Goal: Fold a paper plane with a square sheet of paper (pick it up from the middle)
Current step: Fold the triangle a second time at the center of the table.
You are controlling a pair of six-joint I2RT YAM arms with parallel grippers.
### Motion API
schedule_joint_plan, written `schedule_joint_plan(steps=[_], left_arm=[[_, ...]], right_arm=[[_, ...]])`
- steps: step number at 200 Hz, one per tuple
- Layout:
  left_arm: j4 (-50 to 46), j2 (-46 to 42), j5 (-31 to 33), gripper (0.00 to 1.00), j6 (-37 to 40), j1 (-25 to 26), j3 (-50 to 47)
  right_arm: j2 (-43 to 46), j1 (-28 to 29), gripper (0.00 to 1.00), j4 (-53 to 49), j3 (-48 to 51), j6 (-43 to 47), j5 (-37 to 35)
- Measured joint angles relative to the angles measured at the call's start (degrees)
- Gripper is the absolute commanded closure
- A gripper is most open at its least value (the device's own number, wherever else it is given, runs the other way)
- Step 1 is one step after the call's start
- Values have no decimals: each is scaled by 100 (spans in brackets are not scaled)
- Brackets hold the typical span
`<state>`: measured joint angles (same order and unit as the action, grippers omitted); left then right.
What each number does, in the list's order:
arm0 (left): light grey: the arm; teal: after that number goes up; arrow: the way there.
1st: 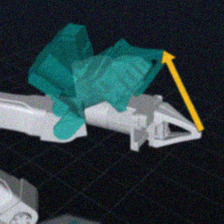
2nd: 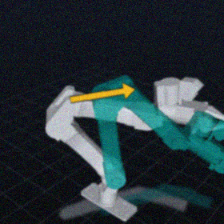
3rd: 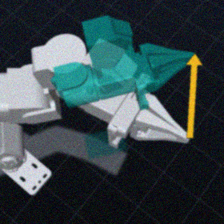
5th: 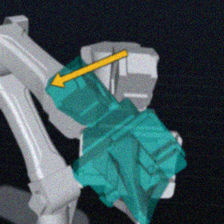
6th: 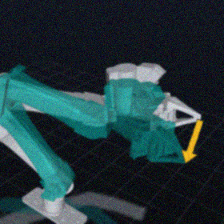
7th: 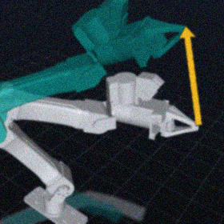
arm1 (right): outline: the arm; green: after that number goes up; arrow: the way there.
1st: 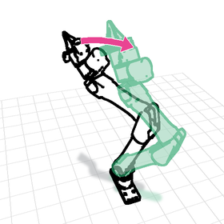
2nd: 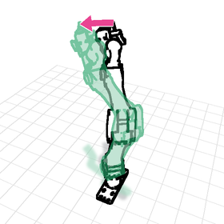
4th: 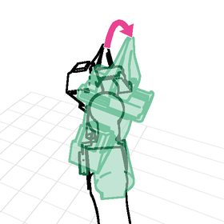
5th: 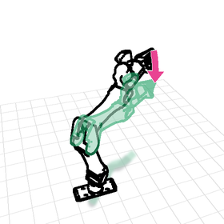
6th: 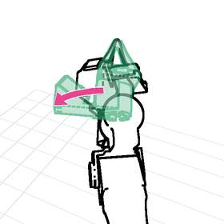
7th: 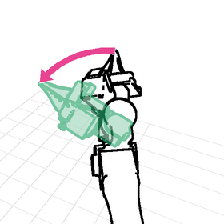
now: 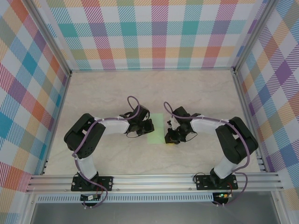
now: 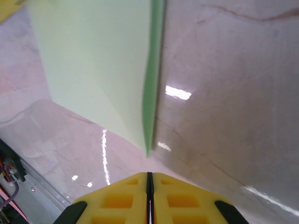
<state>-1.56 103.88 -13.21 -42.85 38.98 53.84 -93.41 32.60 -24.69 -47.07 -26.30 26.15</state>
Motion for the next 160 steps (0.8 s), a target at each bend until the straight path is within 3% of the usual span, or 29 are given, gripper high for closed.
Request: schedule_joint_plan(steps=[160], left_arm=[[-144, 42, -155, 90, 90, 0, 142]], right_arm=[[-717, 0, 91, 407, -415, -323, -83]])
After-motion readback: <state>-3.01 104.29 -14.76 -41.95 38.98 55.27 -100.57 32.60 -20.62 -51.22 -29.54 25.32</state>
